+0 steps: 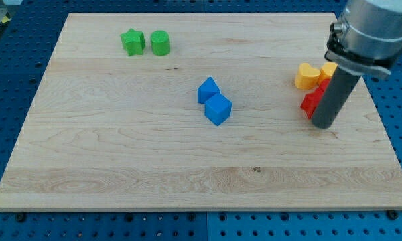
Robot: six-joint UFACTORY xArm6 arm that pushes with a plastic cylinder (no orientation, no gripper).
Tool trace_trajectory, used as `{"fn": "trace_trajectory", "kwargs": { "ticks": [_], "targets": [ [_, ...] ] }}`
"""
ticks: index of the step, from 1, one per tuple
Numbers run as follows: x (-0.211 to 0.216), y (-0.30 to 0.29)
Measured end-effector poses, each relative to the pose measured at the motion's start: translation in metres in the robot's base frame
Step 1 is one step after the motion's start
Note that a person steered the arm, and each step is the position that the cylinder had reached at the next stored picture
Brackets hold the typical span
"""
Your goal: Move blue blocks to the center of the board
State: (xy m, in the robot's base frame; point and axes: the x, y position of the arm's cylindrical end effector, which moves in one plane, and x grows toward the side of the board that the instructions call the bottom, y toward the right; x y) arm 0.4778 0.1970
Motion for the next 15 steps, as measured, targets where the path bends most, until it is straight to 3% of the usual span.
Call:
{"fn": "trace_trajectory", "kwargs": {
  "ticks": [3, 5, 9, 15],
  "targets": [
    [-0.01, -0.002],
    [0.022, -0.084],
    [0.023, -0.149],
    [0.016, -0.188]
  ]
}}
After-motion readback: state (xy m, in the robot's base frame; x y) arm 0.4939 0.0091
